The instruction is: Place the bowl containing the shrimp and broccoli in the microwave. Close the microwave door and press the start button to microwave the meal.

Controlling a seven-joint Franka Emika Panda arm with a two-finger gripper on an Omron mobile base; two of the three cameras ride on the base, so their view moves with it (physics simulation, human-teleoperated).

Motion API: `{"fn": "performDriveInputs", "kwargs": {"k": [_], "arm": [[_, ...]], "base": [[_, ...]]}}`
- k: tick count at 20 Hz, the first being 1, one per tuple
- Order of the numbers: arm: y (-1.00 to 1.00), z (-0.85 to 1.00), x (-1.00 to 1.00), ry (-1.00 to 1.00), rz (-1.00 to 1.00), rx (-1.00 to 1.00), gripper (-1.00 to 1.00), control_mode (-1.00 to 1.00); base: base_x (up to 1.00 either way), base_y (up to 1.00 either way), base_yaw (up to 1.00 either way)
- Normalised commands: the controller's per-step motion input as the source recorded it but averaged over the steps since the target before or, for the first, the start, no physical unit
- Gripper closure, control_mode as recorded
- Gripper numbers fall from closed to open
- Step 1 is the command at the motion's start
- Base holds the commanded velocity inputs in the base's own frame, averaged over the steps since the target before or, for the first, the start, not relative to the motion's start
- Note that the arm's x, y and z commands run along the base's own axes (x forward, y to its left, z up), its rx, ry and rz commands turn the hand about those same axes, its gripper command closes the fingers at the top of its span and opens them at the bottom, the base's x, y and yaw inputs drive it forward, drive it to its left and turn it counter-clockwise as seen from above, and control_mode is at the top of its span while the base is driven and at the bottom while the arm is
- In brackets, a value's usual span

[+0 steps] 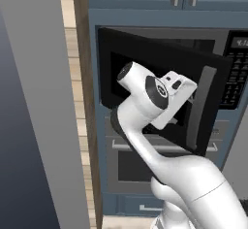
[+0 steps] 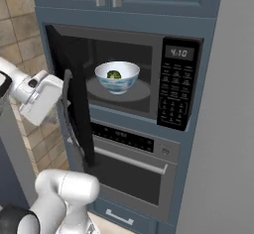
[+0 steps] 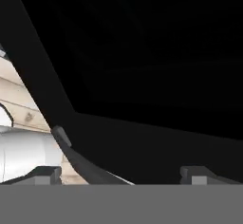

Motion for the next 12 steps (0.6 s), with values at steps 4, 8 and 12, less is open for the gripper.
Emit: {"fn": "performDriveInputs", "kwargs": {"k": [4, 8, 12], "arm": [[-0.75, -0.17, 0.64, -0.16, 0.28, 0.18, -1.00, -1.00], [-0.43, -0.34, 0.74, -0.20, 0.25, 0.07, -1.00, -1.00], [-0.18, -0.24, 0.80, -0.16, 0.20, 0.01, -1.00, -1.00]], "base": [[0.00, 0.00, 0.00], [0.00, 0.00, 0.00], [0.00, 0.00, 0.00]]}}
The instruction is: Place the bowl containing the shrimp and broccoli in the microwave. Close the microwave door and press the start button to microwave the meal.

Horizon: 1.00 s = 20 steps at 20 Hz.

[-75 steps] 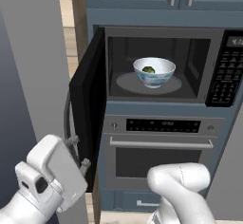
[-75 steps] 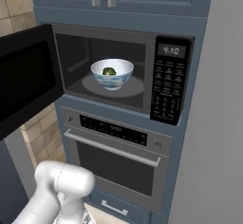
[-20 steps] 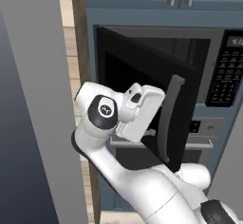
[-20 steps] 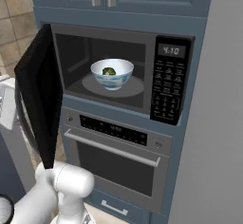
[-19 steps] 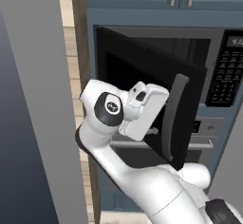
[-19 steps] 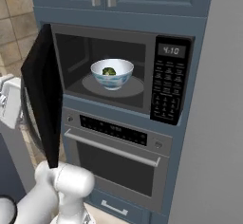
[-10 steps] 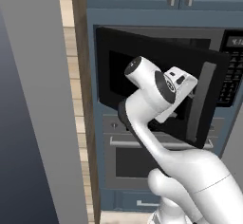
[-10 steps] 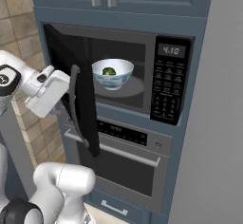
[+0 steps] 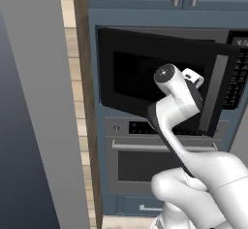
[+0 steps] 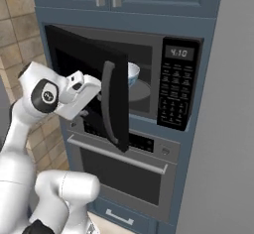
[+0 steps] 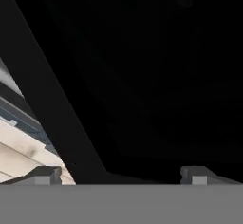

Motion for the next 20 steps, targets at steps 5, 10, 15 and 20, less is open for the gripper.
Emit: {"fn": "performDriveInputs", "kwargs": {"k": [5, 10, 15, 20], "arm": [[-0.01, -0.01, 0.71, -0.09, 0.11, 0.00, -1.00, -1.00], [0.00, 0.02, 0.75, -0.01, 0.05, 0.00, -1.00, -1.00], [0.00, 0.13, 0.81, 0.00, 0.00, 0.00, -1.00, -1.00], [0.00, 0.04, 0.84, 0.00, 0.03, 0.00, -1.00, -1.00]], "base": [[0.00, 0.00, 0.00], [0.00, 0.00, 0.00], [0.00, 0.00, 0.00], [0.00, 0.00, 0.00]]}}
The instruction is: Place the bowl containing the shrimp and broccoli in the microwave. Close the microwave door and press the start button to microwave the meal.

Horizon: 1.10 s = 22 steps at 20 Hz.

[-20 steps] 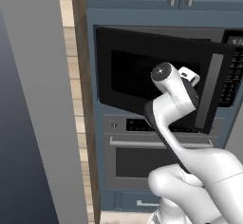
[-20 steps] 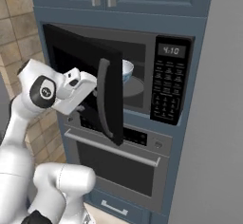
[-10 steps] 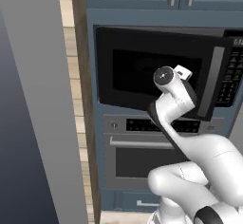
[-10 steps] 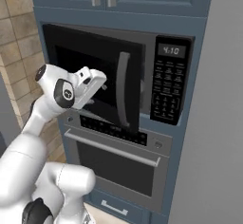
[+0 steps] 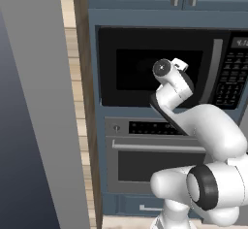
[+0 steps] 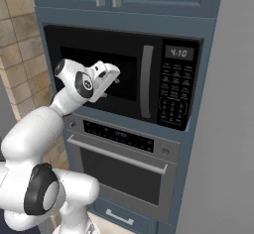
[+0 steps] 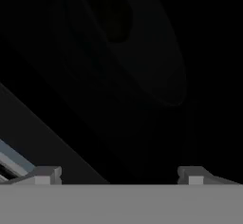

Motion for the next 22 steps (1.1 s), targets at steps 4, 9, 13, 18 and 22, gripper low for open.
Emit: {"fn": "performDriveInputs", "kwargs": {"k": [4, 9, 13, 18, 22], "arm": [[-0.07, 0.00, 0.87, 0.00, 0.05, 0.02, -1.00, -1.00], [-0.15, 0.00, 0.50, -0.02, 0.10, 0.02, -1.00, -1.00], [-0.12, -0.12, -0.75, -0.13, 0.23, 0.00, -1.00, -1.00], [-0.29, -0.68, -1.00, -0.52, 0.27, 0.00, -1.00, -1.00], [-0.02, -0.20, -1.00, -0.46, 0.26, 0.01, -1.00, -1.00]], "base": [[0.00, 0.00, 0.00], [0.00, 0.00, 0.00], [0.00, 0.00, 0.00], [0.00, 0.00, 0.00], [0.00, 0.00, 0.00]]}}
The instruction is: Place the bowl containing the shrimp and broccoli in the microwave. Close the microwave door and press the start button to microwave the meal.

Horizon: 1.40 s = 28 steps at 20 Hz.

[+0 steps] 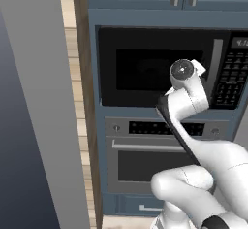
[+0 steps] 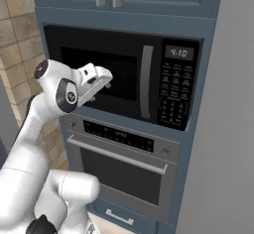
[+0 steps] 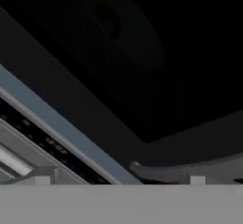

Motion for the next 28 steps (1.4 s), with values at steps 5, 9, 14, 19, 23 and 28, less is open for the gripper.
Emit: {"fn": "performDriveInputs", "kwargs": {"k": [5, 9, 14, 19, 23, 28], "arm": [[-0.06, 0.36, -1.00, -0.21, 0.31, 0.07, -1.00, -1.00], [-0.52, 0.29, -1.00, -0.17, 0.29, 0.15, -1.00, -1.00], [-0.87, 0.10, -1.00, -0.11, 0.20, 0.21, -1.00, -1.00], [-0.55, -0.07, -0.46, -0.05, 0.18, 0.06, -1.00, -1.00], [-0.15, -0.06, -0.06, -0.10, 0.13, 0.01, 1.00, -1.00], [-0.02, -0.11, 0.00, -0.06, 0.01, 0.00, 1.00, -1.00]], "base": [[0.00, 0.00, 0.00], [0.00, 0.00, 0.00], [0.00, 0.00, 0.00], [0.00, 0.00, 0.00], [0.00, 0.00, 0.00], [0.00, 0.00, 0.00]]}}
